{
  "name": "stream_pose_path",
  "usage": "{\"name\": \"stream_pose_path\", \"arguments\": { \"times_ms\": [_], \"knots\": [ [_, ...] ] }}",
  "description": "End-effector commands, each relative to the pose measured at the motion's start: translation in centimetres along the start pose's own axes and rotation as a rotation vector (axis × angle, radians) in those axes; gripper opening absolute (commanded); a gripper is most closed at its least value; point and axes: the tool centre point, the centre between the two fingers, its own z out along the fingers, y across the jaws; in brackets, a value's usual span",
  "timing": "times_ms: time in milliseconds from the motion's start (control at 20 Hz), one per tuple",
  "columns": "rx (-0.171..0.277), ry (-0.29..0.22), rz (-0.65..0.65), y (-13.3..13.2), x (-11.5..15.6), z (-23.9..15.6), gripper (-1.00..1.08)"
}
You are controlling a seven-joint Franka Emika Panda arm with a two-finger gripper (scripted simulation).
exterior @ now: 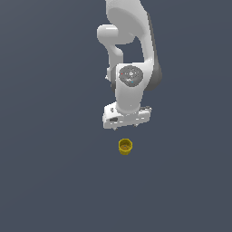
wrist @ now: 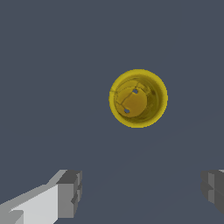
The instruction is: Pick up the object and move it to a goal position.
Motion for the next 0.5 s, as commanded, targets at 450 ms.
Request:
{"name": "stream_pose_path", "arguments": {
  "times_ms": [450],
  "knots": [
    [-0.020,0.023,-0.298,0.5,3.1,1.9,1.00]
  ]
}}
